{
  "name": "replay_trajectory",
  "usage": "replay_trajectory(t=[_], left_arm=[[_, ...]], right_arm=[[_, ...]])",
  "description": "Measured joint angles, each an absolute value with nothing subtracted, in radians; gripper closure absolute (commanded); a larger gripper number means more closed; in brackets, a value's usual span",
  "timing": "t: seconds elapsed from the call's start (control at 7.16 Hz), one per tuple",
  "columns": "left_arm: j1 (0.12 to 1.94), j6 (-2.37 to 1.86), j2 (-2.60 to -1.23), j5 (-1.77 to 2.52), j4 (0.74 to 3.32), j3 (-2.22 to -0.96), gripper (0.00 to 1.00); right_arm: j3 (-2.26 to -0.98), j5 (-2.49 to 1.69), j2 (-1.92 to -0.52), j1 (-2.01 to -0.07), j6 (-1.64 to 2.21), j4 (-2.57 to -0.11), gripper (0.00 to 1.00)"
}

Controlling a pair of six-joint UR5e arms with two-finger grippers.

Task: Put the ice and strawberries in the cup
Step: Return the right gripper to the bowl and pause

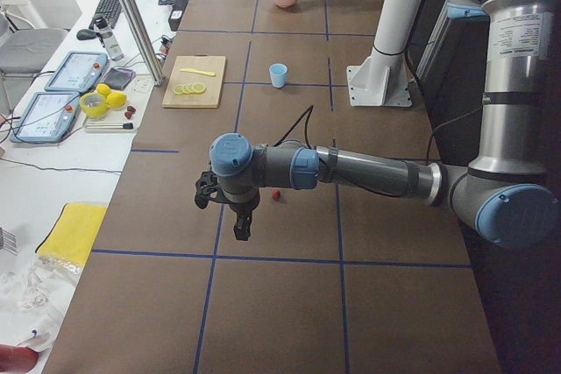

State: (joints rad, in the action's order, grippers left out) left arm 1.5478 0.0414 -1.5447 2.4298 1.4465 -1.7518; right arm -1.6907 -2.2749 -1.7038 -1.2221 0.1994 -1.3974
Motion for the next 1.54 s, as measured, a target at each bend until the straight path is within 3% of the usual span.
replay_trajectory(t=[0.42, 0.56, 0.98, 1.54], left_arm=[[1.548, 0.041, -1.545, 2.43, 1.447, -1.757, 0.0], [1.548, 0.041, -1.545, 2.43, 1.447, -1.76, 0.0], [1.548, 0.041, -1.545, 2.43, 1.447, -1.762, 0.0], [1.548, 0.04, -1.545, 2.431, 1.447, -1.762, 0.0]], right_arm=[[-1.69, -2.275, -1.704, -1.223, 0.199, -1.397, 0.89], [-1.69, -2.275, -1.705, -1.223, 0.199, -1.397, 1.0], [-1.724, -2.279, -1.709, -1.228, 0.2, -1.399, 1.0], [-1.961, -2.312, -1.713, -1.24, 0.4, -1.456, 1.0]])
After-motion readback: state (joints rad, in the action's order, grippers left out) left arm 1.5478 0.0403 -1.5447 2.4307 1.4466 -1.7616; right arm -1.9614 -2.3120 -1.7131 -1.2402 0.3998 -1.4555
